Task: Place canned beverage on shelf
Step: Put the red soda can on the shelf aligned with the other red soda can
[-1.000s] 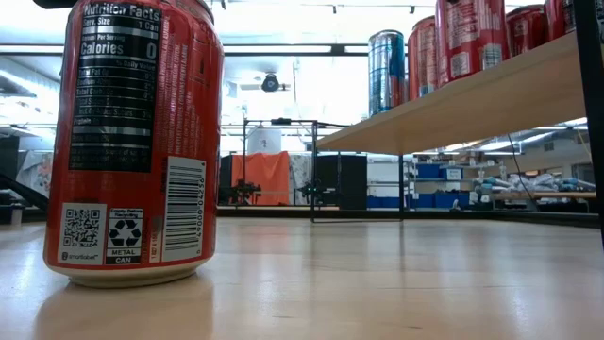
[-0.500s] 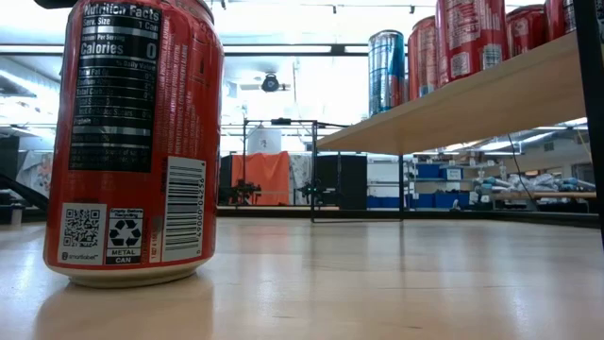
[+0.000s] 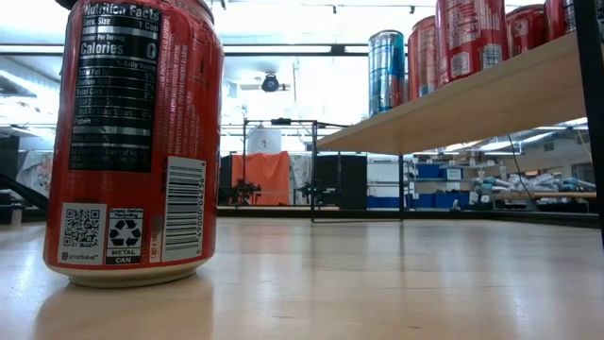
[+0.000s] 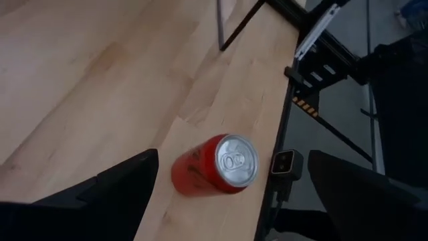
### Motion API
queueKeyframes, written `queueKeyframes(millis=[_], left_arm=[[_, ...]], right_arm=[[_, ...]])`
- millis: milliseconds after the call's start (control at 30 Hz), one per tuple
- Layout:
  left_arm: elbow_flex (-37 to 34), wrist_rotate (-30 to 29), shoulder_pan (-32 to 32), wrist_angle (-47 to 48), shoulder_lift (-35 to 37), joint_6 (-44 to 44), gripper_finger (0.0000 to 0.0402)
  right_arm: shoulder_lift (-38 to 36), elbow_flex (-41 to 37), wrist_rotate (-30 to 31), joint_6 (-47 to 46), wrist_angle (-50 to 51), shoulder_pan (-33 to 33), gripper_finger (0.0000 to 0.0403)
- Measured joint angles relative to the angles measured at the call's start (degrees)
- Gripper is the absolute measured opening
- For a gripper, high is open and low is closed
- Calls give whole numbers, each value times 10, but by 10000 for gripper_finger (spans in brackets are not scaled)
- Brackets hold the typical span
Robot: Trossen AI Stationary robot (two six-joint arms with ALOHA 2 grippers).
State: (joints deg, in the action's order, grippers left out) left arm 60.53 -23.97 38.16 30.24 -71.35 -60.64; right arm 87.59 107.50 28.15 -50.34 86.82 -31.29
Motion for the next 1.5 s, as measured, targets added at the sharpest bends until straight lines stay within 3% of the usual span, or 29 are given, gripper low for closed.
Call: queueKeyframes(millis=[267, 433, 600, 1067, 1500], left_arm=[[0, -21, 10, -96, 0, 124, 396], [0, -20, 11, -74, -2, 120, 396], [0, -19, 16, -64, -24, 91, 396], [0, -19, 28, -60, -180, 72, 396], [2, -45, 26, -52, -192, 73, 396]], right_arm=[[5, -7, 13, 111, -230, -22, 348], [33, -10, 18, 181, -330, -24, 348], [60, -11, 18, 190, -336, -22, 348], [57, -11, 37, 156, -327, -19, 348], [57, -11, 33, 154, -327, -20, 348]])
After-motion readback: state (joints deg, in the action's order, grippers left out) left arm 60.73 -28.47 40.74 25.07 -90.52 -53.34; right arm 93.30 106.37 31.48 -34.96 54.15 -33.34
